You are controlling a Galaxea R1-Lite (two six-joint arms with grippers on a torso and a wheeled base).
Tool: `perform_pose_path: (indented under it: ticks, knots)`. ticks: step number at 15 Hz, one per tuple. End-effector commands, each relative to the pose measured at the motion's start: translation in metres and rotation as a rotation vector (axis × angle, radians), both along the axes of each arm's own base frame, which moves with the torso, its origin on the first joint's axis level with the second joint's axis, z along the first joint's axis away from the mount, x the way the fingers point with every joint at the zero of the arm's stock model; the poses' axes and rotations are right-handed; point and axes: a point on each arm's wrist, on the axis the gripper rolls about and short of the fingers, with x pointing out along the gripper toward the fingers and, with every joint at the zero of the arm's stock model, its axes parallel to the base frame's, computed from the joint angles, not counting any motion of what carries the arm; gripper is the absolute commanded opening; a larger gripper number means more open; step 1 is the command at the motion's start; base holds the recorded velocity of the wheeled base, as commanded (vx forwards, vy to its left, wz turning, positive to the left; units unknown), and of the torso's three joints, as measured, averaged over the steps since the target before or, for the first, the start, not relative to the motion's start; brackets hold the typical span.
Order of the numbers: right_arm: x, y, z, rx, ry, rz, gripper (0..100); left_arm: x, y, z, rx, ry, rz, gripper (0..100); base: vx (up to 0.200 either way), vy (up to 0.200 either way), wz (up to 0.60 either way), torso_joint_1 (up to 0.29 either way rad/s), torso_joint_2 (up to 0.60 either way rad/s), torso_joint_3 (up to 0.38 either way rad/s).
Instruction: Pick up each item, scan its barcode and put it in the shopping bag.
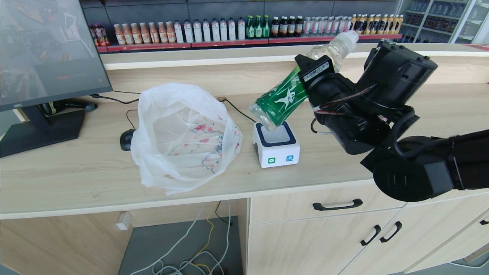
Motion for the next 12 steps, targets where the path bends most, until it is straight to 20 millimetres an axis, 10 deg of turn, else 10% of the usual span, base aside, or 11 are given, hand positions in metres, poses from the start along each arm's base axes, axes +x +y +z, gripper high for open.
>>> perform_pose_path:
  ticks: [1, 12]
  knots:
    - [-0.005, 0.000, 0.006, -0.064, -0.043, -0.040, 0, 0.000, 0.000, 0.000, 0.000, -0.001, -0.001, 100, 0.000, 0.000, 0.00, 0.000, 0.00, 0.000]
    - [-0.010, -0.018, 0.021, -0.564, -0.460, -0.222, 0, 0.000, 0.000, 0.000, 0.006, -0.001, -0.001, 100, 0.000, 0.000, 0.00, 0.000, 0.00, 0.000]
